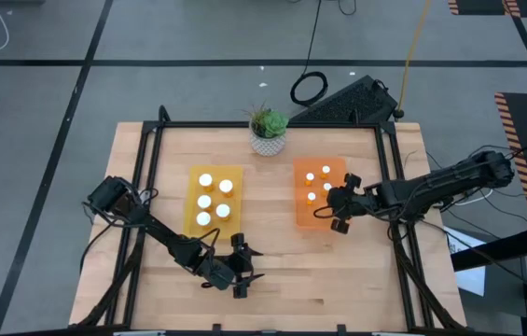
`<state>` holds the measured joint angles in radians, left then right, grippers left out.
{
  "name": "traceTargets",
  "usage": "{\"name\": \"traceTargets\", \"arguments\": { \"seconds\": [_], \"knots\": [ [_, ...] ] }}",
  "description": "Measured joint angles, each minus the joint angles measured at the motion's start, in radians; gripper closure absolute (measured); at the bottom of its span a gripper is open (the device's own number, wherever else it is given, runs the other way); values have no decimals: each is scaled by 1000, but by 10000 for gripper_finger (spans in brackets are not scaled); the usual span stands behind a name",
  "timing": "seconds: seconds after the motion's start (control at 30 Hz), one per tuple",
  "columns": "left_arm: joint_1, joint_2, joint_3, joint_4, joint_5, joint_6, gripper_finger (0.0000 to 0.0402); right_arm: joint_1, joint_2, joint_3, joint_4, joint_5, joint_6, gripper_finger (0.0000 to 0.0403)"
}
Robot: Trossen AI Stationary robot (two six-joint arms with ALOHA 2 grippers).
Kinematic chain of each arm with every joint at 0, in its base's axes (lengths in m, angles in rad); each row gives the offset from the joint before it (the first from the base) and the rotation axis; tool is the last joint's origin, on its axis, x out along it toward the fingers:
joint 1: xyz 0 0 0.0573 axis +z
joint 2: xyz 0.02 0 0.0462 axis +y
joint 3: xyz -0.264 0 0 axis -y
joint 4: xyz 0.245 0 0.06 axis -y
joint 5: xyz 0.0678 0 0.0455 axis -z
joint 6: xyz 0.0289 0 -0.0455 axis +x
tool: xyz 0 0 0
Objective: Pick and place medicine bottles into bin by pill shape (circle, oval)
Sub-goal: Put the small medicine bottle into the orange bin, then return to Home Position
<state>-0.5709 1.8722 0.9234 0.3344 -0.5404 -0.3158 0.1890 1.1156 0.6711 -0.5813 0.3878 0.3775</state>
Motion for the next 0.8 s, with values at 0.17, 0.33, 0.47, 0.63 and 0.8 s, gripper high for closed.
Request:
{"name": "traceTargets", "arguments": {
  "seconds": [0.17,0.33,0.47,0.63,0.8],
  "knots": [
    [0,0,0,0,0,0,121,0,0,-50,57,-52,11,283],
    [0,0,0,1,-1,0,121,2,0,-57,61,-49,29,281],
    [0,0,0,4,-1,0,121,2,0,-57,72,-50,29,269],
    [0,0,0,7,-2,0,121,2,0,-57,77,-50,29,243],
    [2,0,0,8,-2,0,121,2,0,-57,80,-48,25,224]
  ]
}}
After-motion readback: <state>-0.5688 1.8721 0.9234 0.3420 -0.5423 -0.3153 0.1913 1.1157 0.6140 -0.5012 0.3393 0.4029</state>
